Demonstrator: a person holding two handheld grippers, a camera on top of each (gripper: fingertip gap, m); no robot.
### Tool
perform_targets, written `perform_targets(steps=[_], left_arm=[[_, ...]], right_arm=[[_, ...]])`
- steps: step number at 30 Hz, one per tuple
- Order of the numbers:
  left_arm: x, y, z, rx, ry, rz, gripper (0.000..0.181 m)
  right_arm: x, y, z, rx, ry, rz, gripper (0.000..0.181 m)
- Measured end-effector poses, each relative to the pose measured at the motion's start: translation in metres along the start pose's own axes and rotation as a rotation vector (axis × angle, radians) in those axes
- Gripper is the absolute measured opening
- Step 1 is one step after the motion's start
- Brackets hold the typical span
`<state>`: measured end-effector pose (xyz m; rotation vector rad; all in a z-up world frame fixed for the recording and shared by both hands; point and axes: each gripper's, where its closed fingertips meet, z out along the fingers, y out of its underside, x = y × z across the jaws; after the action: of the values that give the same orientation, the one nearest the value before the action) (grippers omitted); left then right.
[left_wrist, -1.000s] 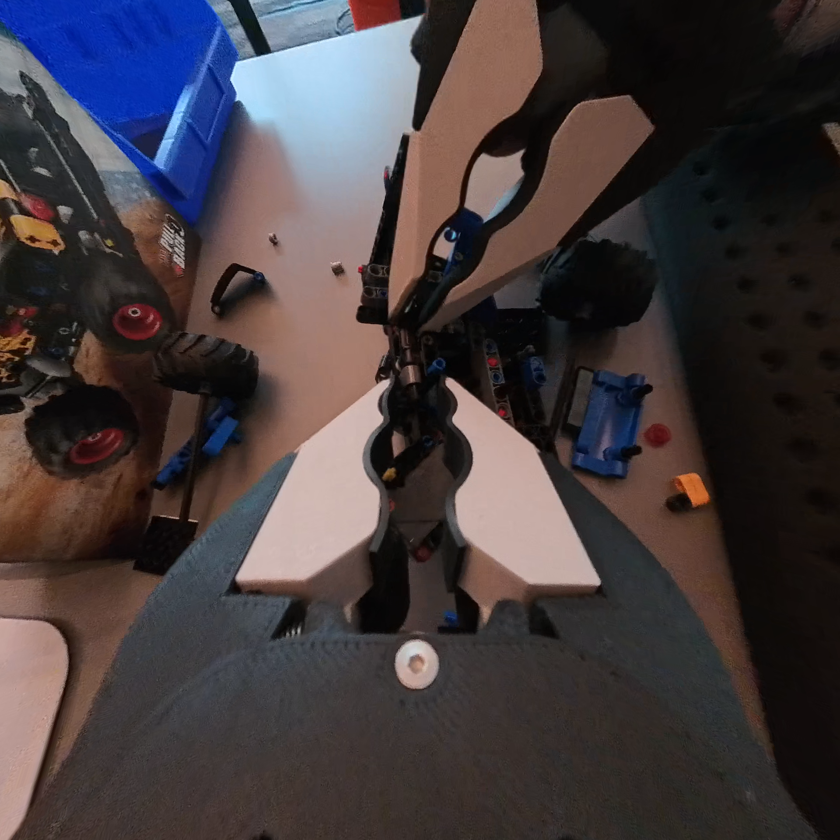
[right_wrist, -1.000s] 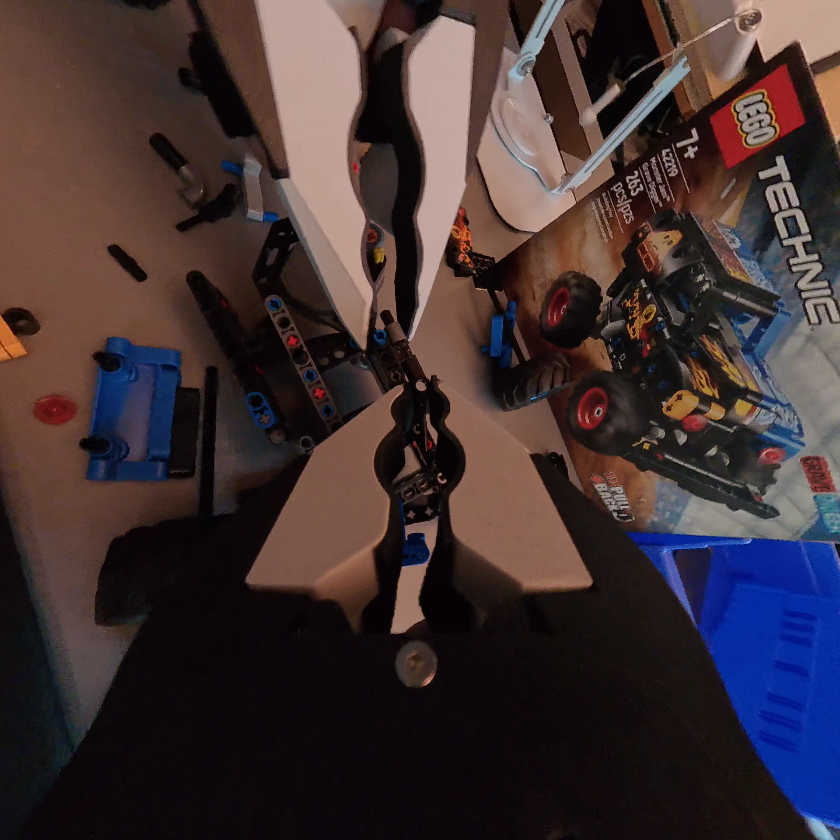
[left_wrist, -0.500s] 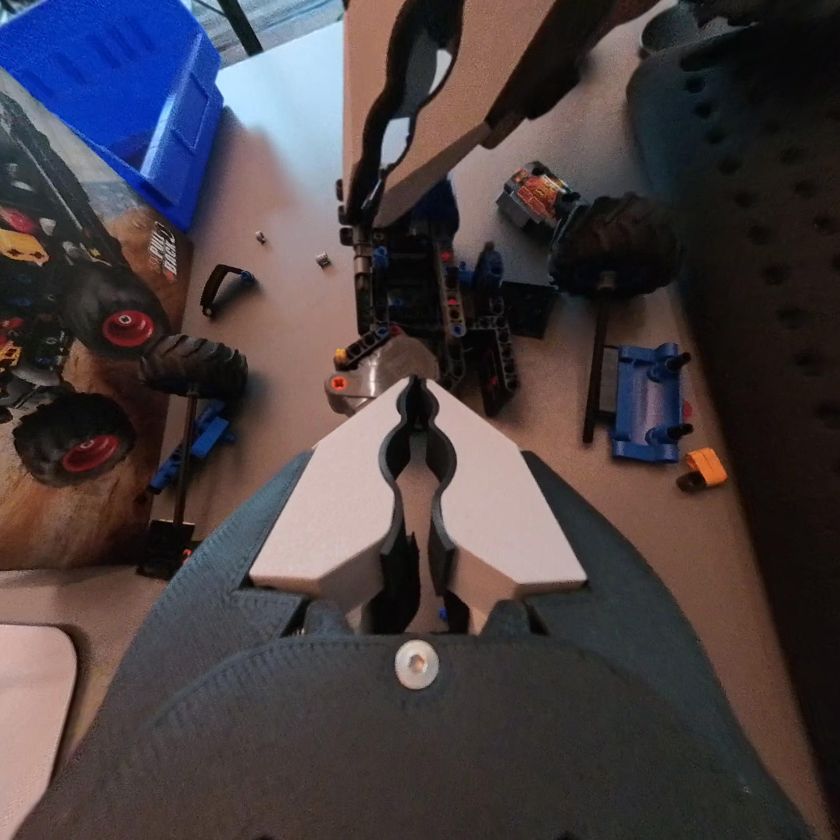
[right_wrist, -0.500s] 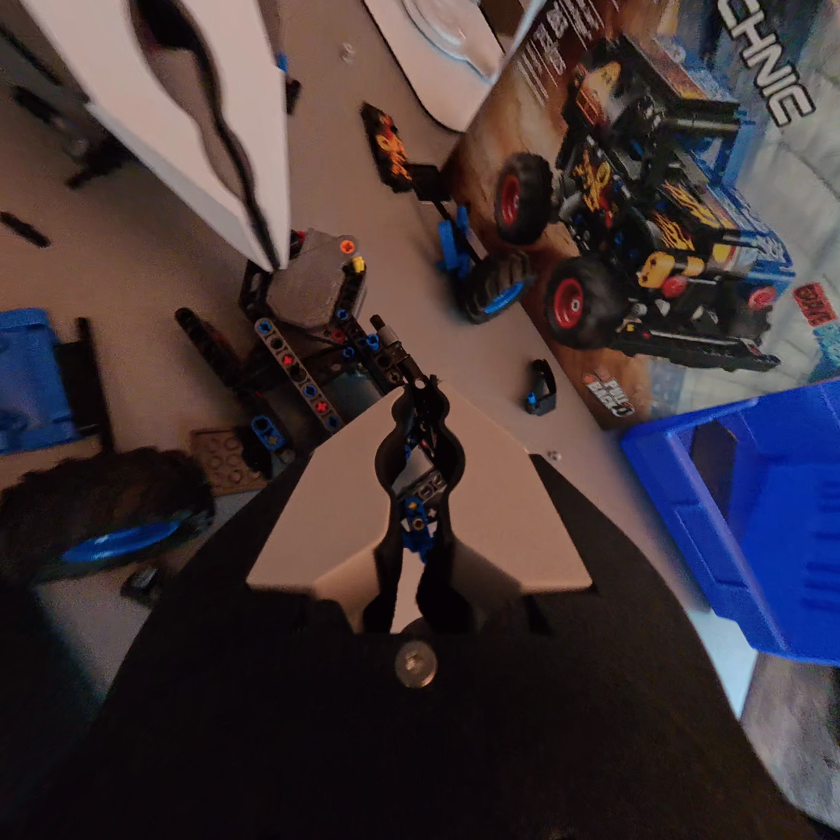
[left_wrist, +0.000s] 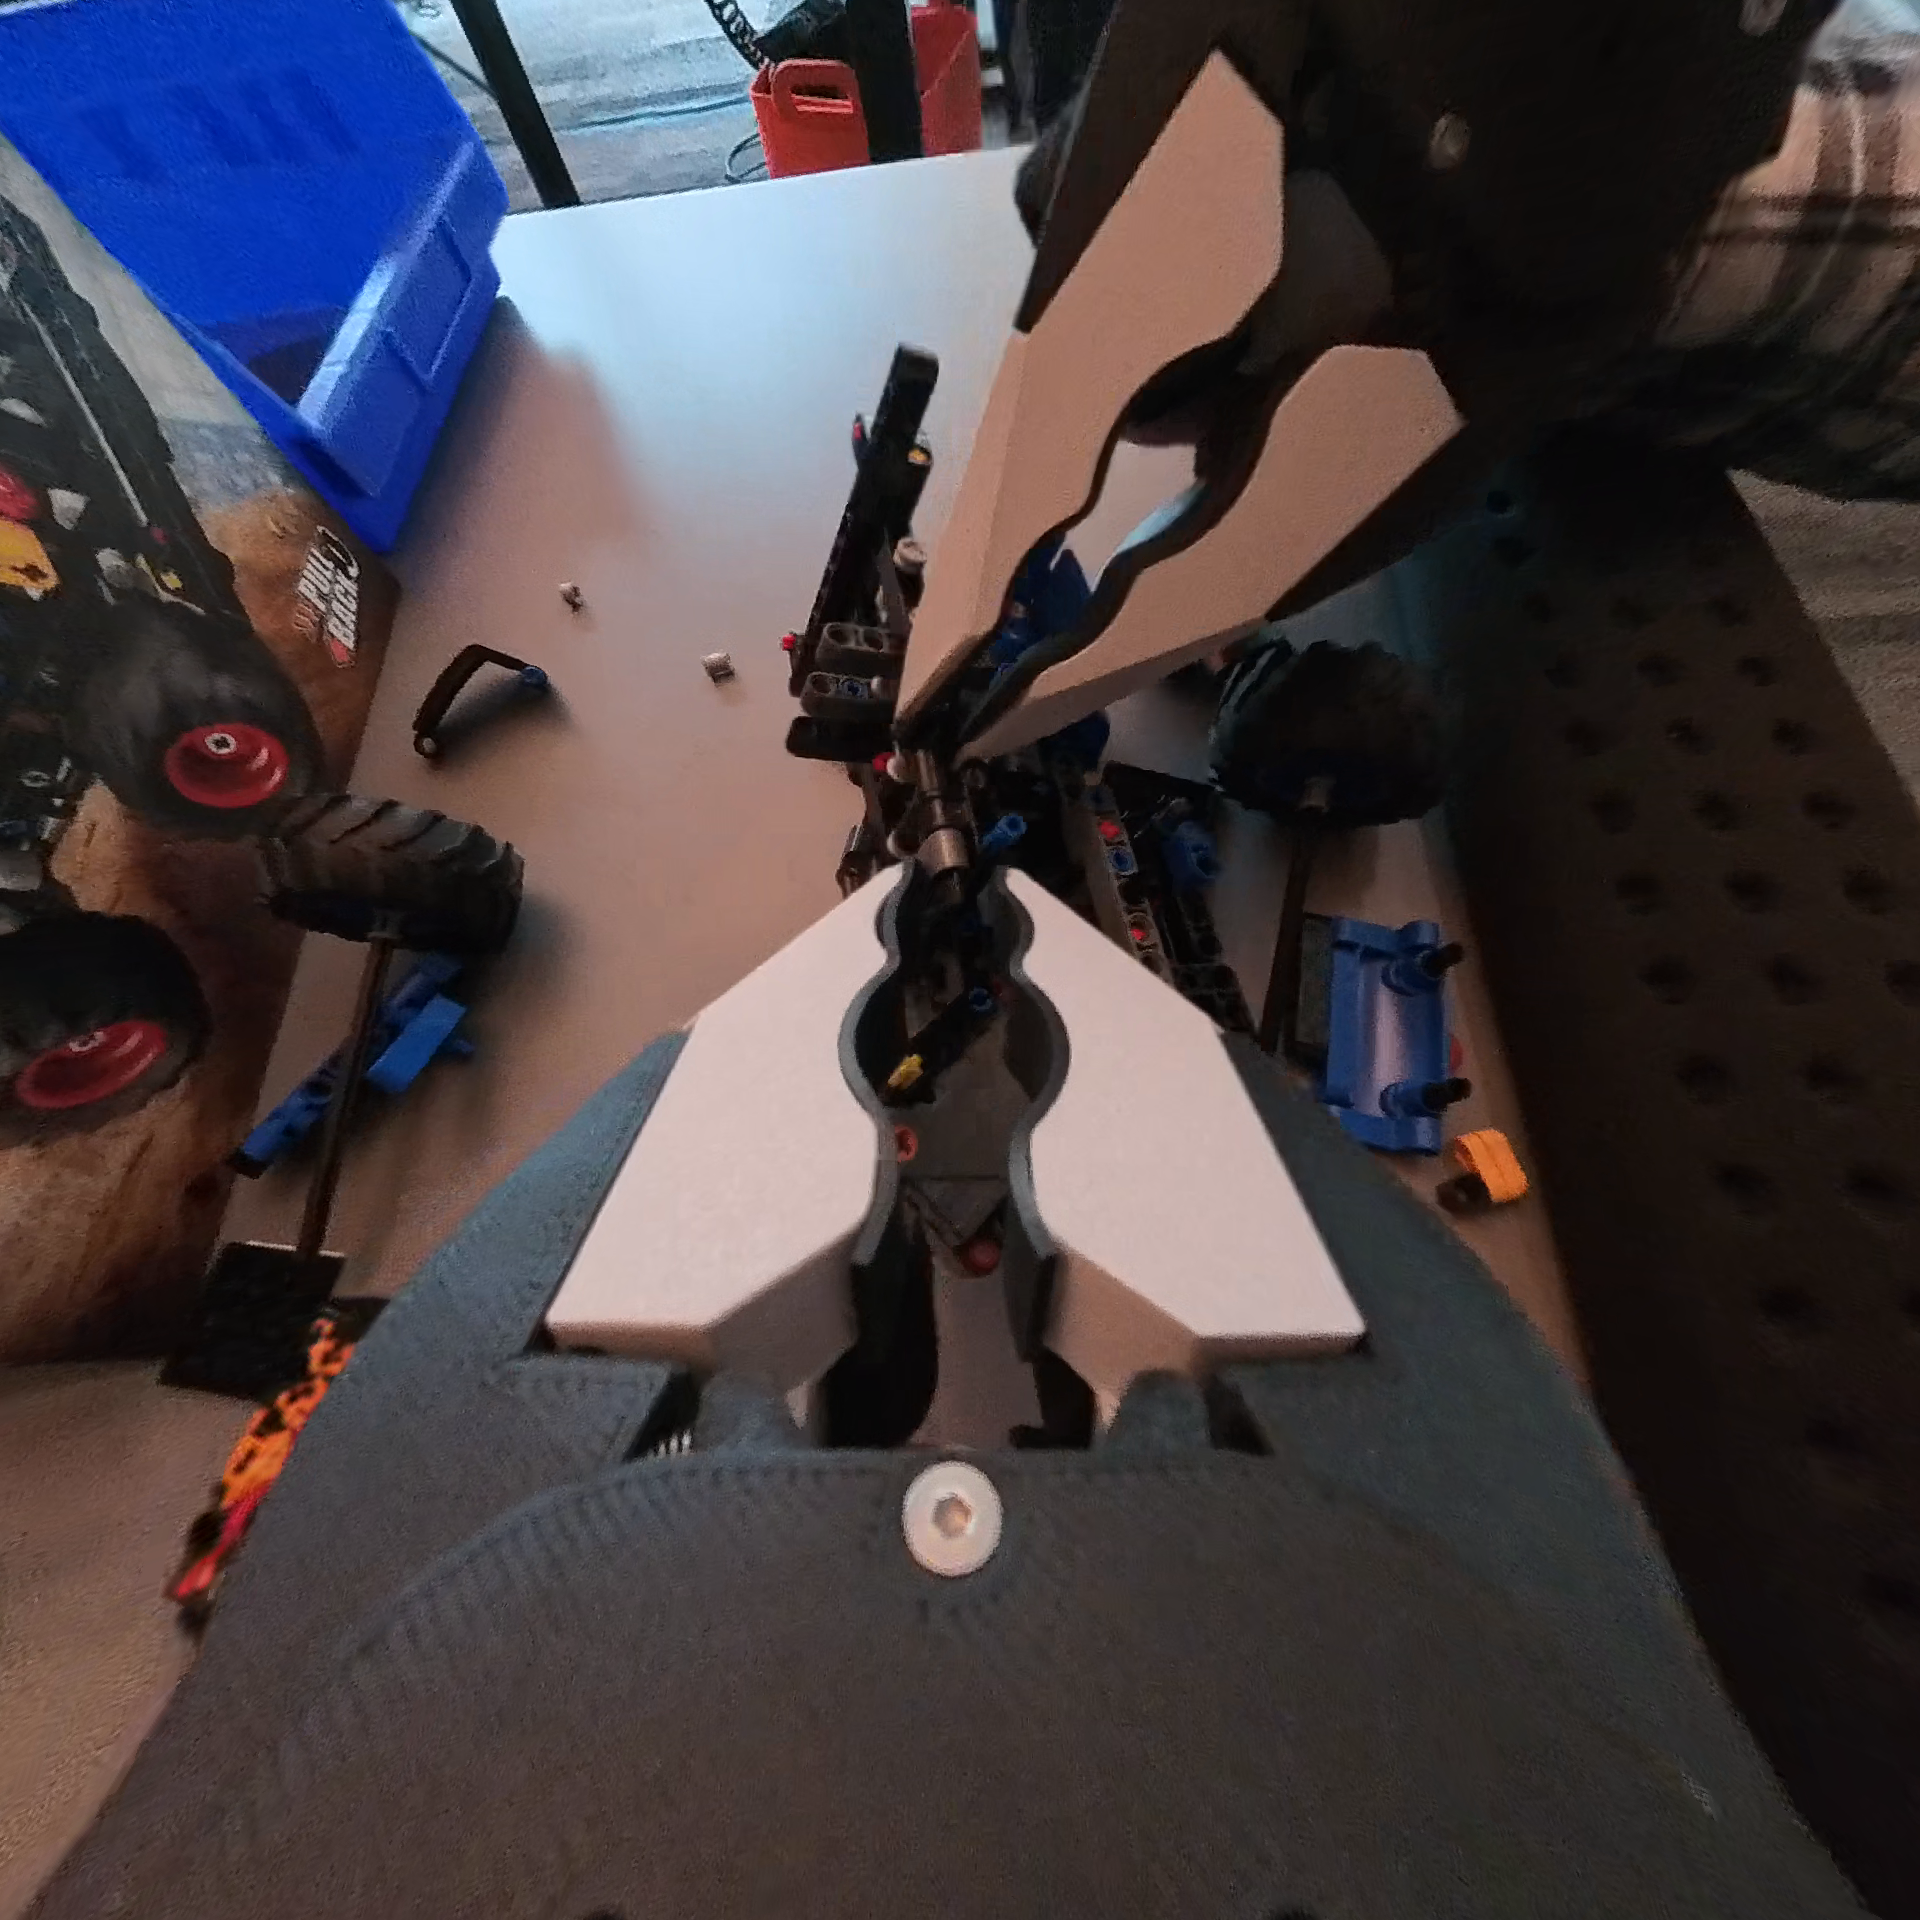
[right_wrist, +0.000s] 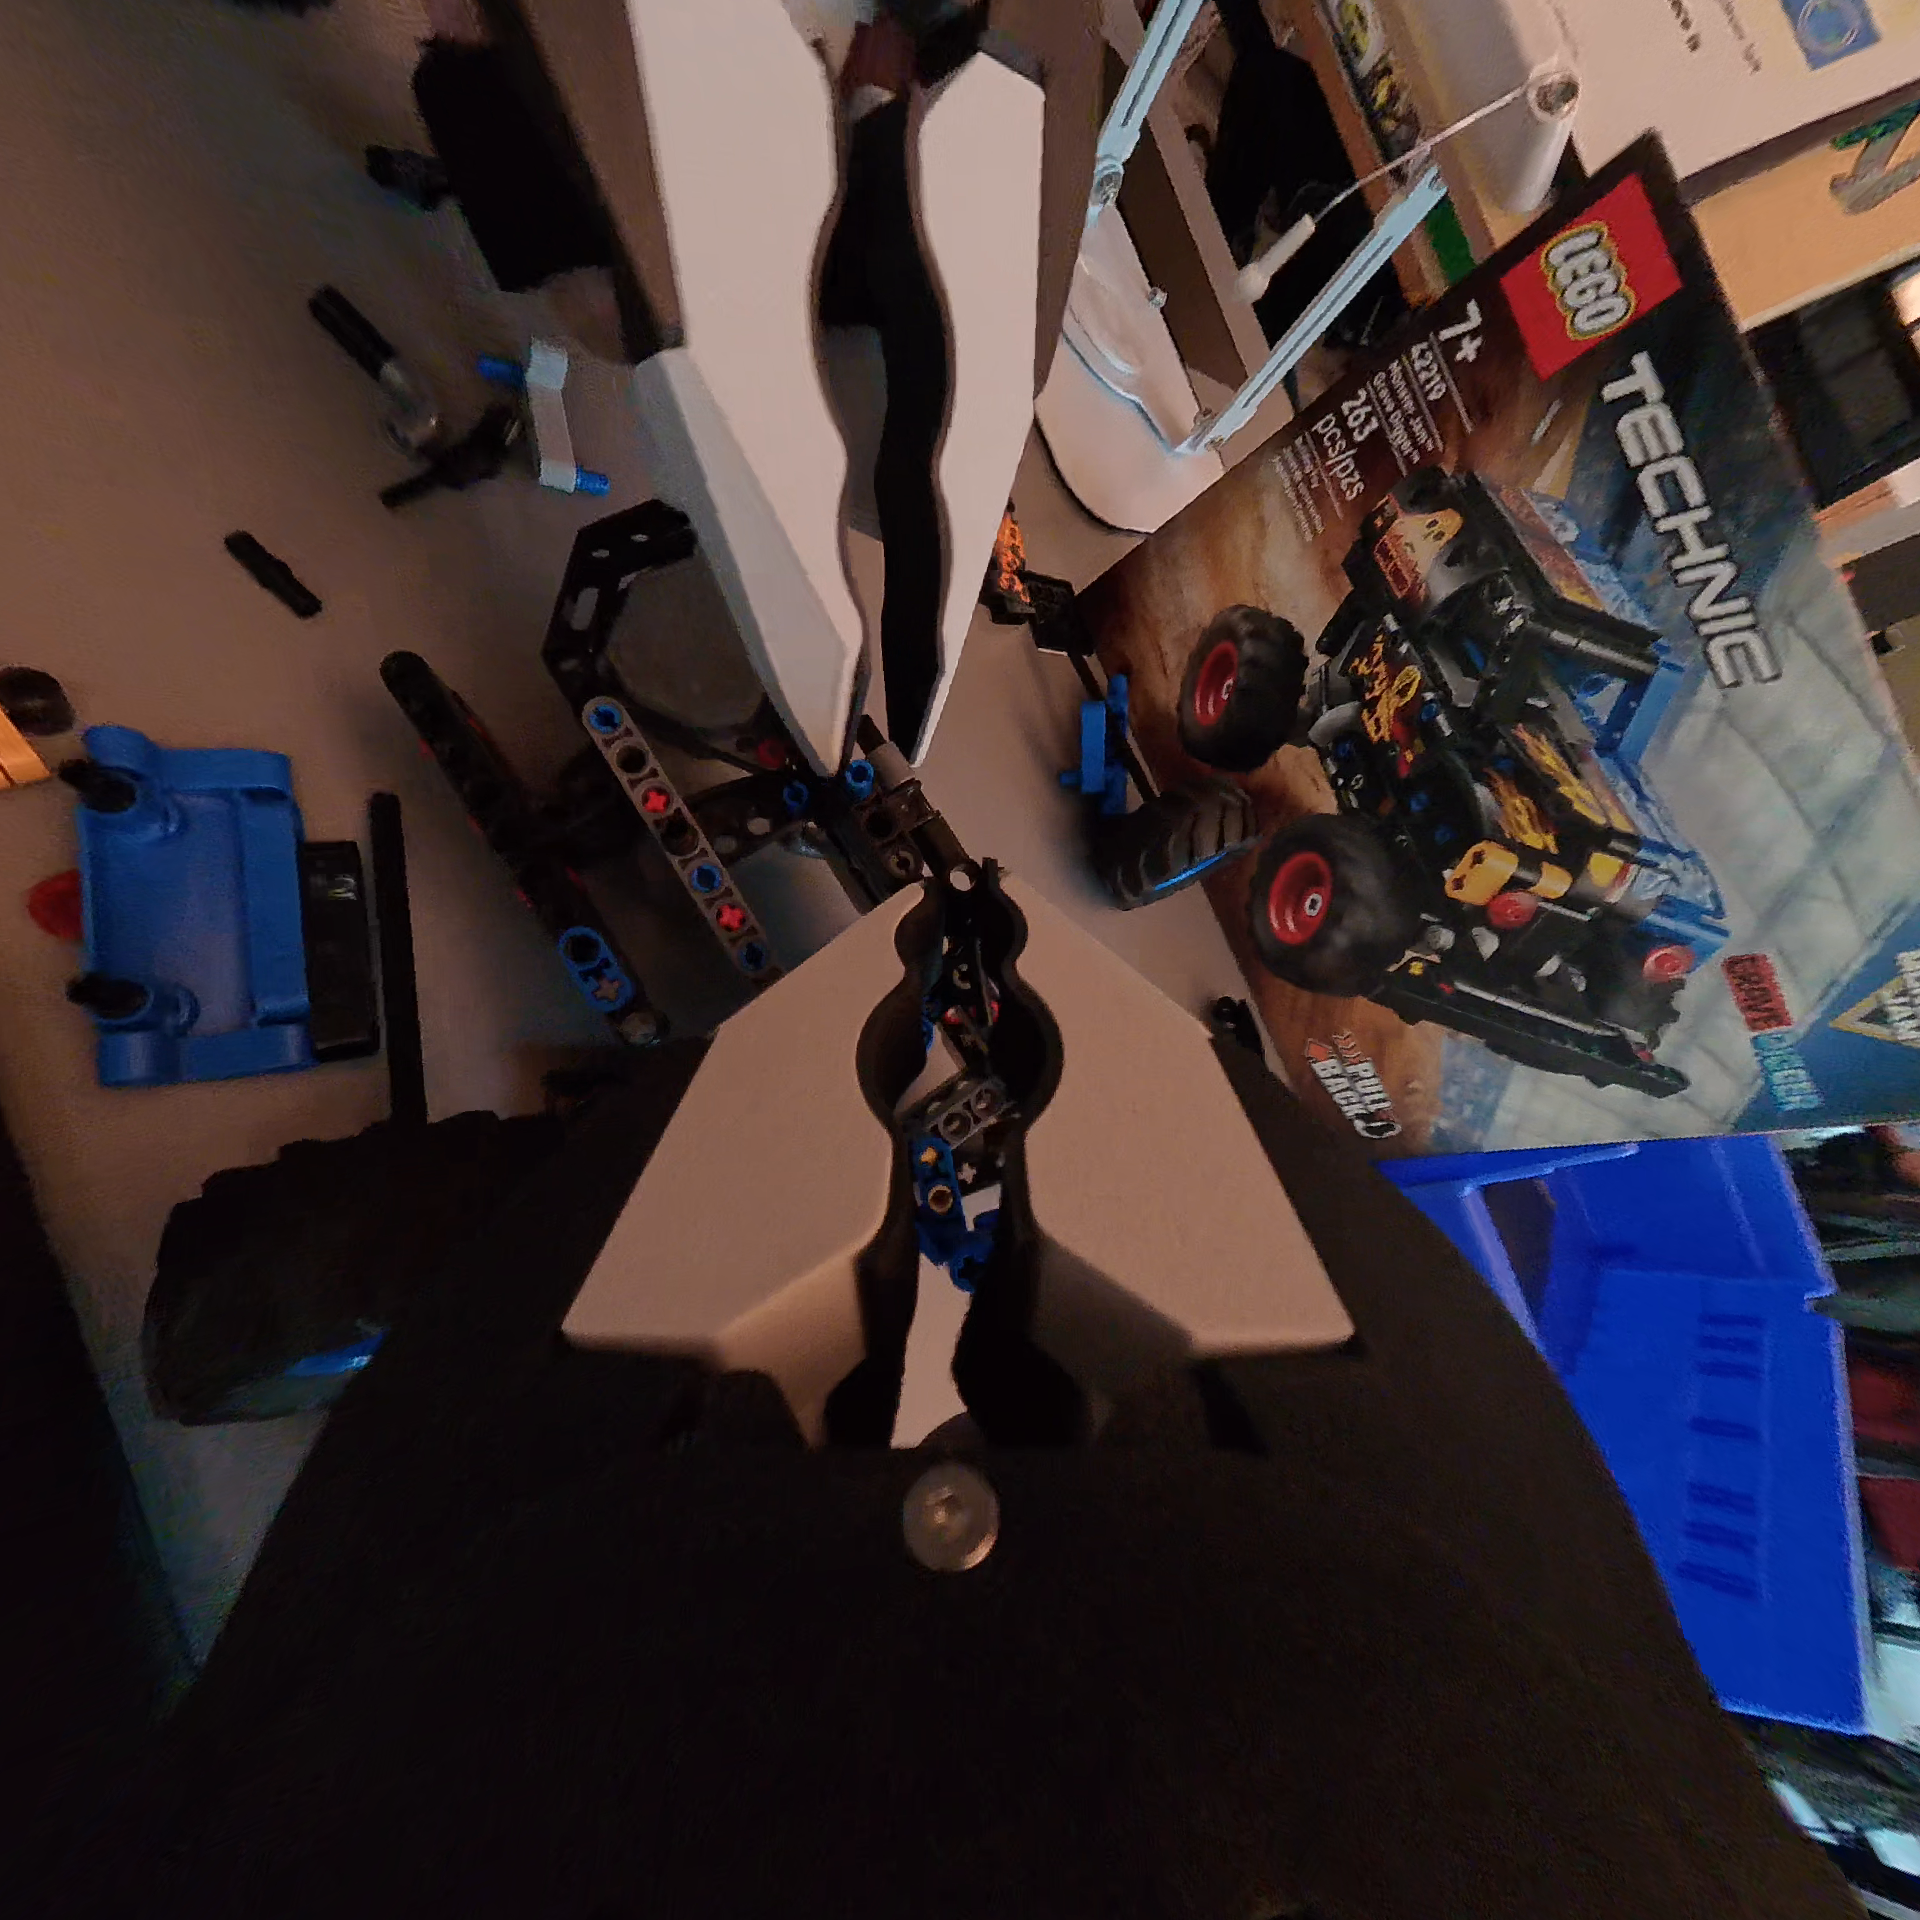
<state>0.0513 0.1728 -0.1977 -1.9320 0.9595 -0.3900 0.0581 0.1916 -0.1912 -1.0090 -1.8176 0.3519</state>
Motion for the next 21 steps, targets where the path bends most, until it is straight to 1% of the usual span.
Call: perform_targets(steps=[1,3,6,8,9,10,11,13,17,18,21], left_arm=[[0.0,-0.002,-0.002,0.029,0.027,-0.049,0.006],[0.003,-0.006,-0.007,0.073,0.098,-0.138,0.007],[0.005,-0.005,-0.005,0.065,0.1,-0.153,0.008],[0.004,-0.012,-0.007,0.11,0.131,-0.231,0.01],[0.005,-0.012,-0.006,0.098,0.138,-0.231,0.011],[0.008,-0.009,-0.004,0.071,0.133,-0.198,0.004],[0.007,-0.005,-0.002,0.045,0.11,-0.178,0.004],[0.01,-0.004,-0.002,0.047,0.131,-0.207,0.004],[0.008,0.0,-0.003,0.054,0.115,-0.182,0.002],[0.005,0.0,-0.003,0.059,0.101,-0.188,0.0],[0.005,0.003,-0.004,0.043,0.083,-0.166,0.0]], right_arm=[[0.0,-0.002,-0.001,0.01,0.015,-0.022,0.004],[0.0,-0.007,-0.005,0.048,0.043,-0.054,0.004],[-0.001,-0.006,-0.004,0.025,0.081,-0.122,0.004],[-0.003,-0.009,-0.005,0.042,0.092,-0.135,0.004],[-0.004,-0.012,-0.005,0.051,0.092,-0.14,0.004],[-0.007,-0.011,-0.003,0.032,0.09,-0.155,0.004],[-0.008,-0.008,-0.001,0.017,0.087,-0.165,0.004],[-0.011,-0.008,-0.001,0.026,0.059,-0.138,0.004],[-0.013,-0.007,0.001,0.032,0.03,-0.097,0.004],[-0.013,-0.007,0.001,0.033,0.028,-0.09,0.004],[-0.01,-0.003,0.001,0.015,0.036,-0.083,0.004]])
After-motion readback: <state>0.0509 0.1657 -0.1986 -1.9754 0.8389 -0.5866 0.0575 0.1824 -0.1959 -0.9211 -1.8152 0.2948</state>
